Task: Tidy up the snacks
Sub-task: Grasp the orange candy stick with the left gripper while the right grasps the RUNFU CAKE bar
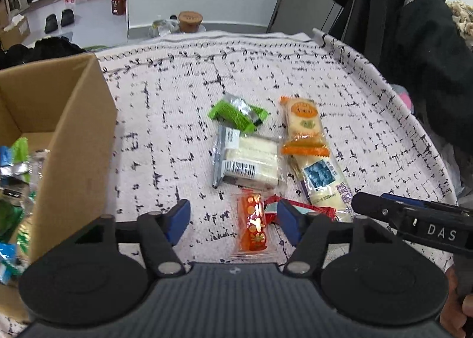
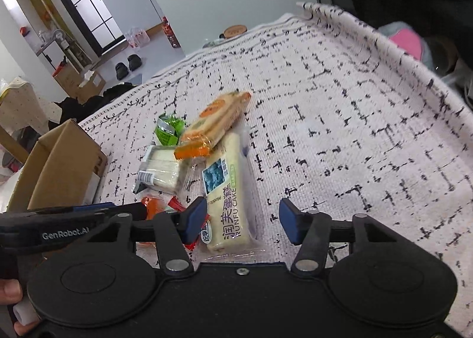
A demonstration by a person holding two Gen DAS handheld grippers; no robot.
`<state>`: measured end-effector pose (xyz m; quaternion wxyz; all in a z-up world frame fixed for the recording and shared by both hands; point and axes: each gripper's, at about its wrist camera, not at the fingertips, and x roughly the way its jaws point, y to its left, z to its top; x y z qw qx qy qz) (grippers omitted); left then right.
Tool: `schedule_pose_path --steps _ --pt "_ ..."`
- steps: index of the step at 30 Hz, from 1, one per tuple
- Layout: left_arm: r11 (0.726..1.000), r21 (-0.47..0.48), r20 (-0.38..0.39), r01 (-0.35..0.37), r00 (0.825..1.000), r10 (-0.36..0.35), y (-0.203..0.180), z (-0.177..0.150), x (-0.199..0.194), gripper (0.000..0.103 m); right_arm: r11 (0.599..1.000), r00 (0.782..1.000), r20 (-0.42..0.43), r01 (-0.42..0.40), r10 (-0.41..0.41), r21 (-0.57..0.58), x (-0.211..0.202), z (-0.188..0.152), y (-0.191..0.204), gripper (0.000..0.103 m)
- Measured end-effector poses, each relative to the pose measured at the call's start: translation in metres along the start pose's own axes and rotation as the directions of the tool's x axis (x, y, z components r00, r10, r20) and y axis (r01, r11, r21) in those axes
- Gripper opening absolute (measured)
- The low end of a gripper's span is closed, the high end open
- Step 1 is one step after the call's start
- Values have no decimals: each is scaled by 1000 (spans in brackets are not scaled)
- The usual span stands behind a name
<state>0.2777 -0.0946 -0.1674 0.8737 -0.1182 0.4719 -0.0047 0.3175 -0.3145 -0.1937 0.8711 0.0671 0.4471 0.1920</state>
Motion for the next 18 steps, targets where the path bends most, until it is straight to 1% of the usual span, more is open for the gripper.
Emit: schedule_pose_path --steps 4,9,11,13,14,15,18 --pt "1000 5 -28 14 999 -14 -4 -1 13 50 1000 1000 -19 -1 2 9 11 0 0 52" --pt "1000 -7 -69 19 997 -20 -5 -3 27 35 1000 999 -34 5 -5 9 24 3 5 52" --pt "1000 0 -70 14 997 -14 -5 -5 29 32 1000 999 -48 8 -8 3 31 2 9 52" --pt "1000 13 -66 6 998 -5 -5 -7 29 29 999 999 -45 25 -26 -28 35 0 16 52" --pt "1000 15 -63 0 998 1 -4 -8 29 24 998 998 -43 34 -36 -48 37 -1 20 52" --pt "1000 12 -61 -5 998 6 -4 -8 29 20 996 998 -45 50 -53 -72 38 -2 24 49" --pt "1000 0 -56 -7 998 7 -1 -8 26 18 992 995 -62 70 -77 -106 37 -2 30 36"
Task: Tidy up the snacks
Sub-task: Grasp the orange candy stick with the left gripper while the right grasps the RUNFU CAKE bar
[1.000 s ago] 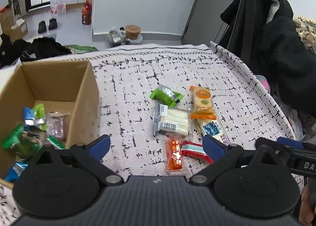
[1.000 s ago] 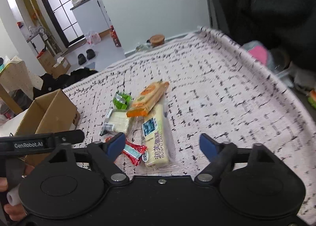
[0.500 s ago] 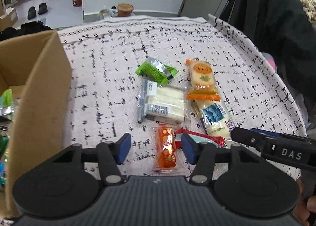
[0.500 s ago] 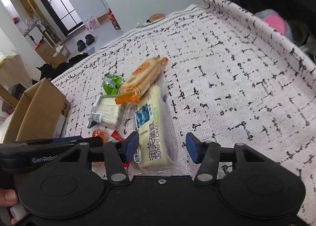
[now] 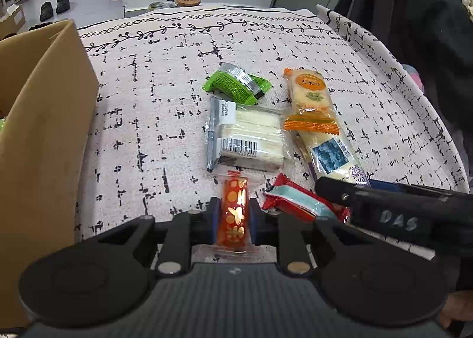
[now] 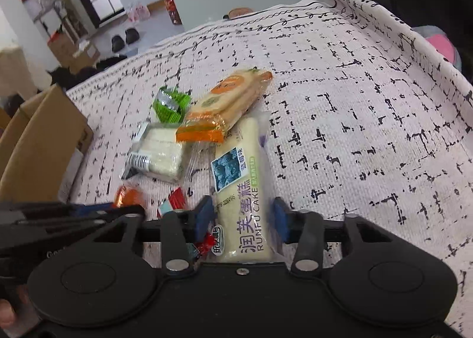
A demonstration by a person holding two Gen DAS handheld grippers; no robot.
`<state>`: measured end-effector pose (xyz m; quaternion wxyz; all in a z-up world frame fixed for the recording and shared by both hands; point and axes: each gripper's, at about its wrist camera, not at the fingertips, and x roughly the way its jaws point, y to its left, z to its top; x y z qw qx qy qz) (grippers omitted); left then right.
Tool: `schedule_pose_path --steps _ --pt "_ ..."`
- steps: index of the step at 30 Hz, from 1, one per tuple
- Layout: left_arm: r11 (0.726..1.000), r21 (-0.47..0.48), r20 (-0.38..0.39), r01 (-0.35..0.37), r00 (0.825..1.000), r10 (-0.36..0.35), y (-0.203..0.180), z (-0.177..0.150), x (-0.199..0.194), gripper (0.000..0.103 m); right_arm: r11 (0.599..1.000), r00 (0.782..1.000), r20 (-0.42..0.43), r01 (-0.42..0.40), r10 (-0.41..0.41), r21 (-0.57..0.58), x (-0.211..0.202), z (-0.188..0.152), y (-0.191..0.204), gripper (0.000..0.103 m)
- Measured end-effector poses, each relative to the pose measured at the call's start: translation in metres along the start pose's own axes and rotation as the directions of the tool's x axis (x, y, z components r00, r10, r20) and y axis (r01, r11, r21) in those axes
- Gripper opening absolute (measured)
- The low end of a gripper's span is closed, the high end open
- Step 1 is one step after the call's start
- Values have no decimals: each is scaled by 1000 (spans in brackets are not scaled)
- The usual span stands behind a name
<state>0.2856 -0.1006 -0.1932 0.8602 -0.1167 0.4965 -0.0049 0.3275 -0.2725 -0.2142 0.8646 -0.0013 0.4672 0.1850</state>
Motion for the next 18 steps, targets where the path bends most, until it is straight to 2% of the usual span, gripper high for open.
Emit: schedule_pose_path --steps 3,7,18 --pt "1000 -1 10 -25 1000 25 0 0 -5 17 1000 1000 -9 -11 11 15 -7 -1 0 30" --pt "999 -11 35 -30 999 30 4 3 -16 17 998 1000 19 -11 10 69 -23 -7 -4 26" --pt "1000 -22 113 -2 994 5 8 3 -58 17 992 990 134 -58 43 109 -68 -3 5 23"
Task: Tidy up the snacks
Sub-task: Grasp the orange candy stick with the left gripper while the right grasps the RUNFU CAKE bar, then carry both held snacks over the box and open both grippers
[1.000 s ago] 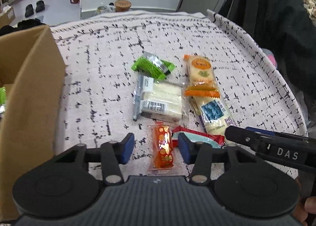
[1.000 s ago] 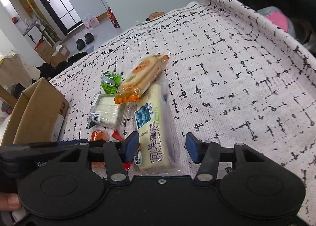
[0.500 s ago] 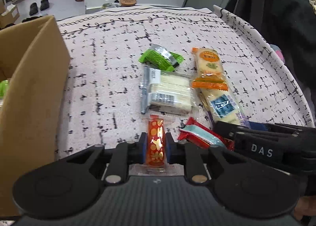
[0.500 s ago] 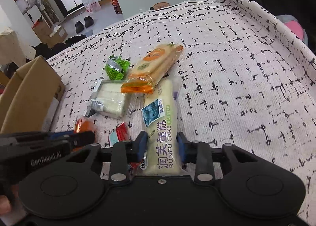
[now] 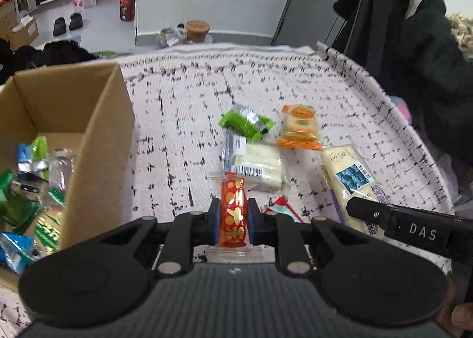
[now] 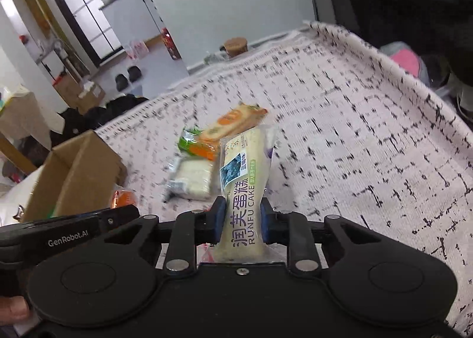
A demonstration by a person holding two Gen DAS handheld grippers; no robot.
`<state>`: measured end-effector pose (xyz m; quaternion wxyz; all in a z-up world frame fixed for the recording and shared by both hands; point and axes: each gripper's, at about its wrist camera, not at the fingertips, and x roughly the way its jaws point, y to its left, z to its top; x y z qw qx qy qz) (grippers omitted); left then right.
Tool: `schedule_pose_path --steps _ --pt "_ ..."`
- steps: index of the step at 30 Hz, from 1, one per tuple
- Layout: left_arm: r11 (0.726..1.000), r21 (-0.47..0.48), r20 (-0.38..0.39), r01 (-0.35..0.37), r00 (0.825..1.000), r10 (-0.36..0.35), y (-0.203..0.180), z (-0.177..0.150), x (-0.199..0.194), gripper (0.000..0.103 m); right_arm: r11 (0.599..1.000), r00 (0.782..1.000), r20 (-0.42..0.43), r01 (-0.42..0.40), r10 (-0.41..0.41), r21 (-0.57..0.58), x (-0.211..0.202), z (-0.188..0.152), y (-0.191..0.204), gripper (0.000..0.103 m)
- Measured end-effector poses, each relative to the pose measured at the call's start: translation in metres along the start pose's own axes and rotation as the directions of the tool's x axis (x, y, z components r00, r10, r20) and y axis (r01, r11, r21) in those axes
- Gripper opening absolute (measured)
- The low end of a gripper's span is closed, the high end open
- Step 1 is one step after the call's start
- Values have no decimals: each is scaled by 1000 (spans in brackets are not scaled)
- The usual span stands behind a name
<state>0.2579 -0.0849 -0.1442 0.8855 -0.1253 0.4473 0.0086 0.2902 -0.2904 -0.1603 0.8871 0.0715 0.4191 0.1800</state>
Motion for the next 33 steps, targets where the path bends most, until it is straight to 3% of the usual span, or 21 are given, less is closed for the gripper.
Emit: schedule_pose_path --steps 20,33 --pt "1000 -26 165 -18 986 22 34 8 -80 16 996 992 98 -68 73 -52 -36 3 63 23" --pt "994 -101 191 -30 980 49 86 17 -104 16 984 984 134 -97 117 -153 -40 11 111 23"
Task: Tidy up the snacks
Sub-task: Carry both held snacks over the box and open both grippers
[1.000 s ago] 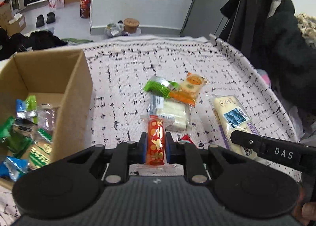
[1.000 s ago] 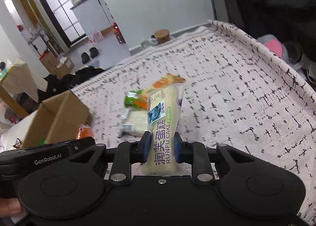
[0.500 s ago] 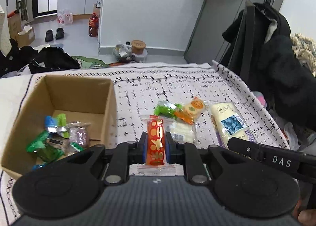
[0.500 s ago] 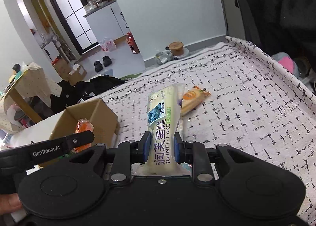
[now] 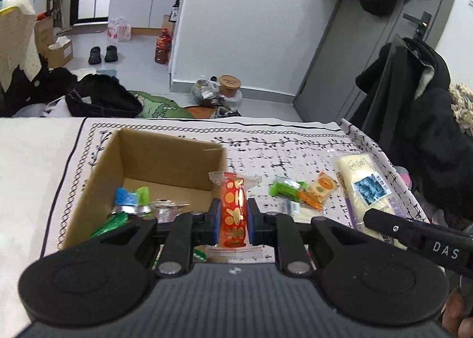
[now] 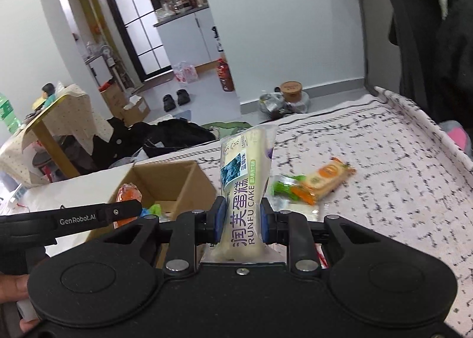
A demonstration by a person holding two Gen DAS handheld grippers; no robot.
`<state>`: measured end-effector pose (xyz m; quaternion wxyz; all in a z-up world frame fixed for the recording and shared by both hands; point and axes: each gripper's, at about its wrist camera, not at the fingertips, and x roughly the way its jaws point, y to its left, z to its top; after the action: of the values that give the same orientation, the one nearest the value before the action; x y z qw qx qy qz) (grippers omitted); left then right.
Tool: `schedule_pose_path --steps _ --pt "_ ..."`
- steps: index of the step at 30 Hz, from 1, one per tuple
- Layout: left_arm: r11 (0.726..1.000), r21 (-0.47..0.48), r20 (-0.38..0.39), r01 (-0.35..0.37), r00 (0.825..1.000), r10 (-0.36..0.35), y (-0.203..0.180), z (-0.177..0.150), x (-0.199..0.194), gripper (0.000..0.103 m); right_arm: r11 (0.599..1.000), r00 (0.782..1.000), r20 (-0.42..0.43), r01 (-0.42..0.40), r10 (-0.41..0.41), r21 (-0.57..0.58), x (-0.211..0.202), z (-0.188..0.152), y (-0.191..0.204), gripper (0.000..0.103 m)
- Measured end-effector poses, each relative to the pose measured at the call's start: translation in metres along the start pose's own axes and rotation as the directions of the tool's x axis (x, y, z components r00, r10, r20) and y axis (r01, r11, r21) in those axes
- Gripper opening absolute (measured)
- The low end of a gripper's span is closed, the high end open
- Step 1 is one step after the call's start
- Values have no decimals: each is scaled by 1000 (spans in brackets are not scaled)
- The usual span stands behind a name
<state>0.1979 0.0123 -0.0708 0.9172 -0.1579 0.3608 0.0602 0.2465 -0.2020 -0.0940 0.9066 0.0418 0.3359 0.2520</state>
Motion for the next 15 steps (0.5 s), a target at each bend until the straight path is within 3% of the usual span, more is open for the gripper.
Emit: schedule_pose_path --steps 15 --pt "995 -90 -1 -43 999 43 63 5 -9 16 996 997 -48 -67 64 -54 29 -13 57 23"
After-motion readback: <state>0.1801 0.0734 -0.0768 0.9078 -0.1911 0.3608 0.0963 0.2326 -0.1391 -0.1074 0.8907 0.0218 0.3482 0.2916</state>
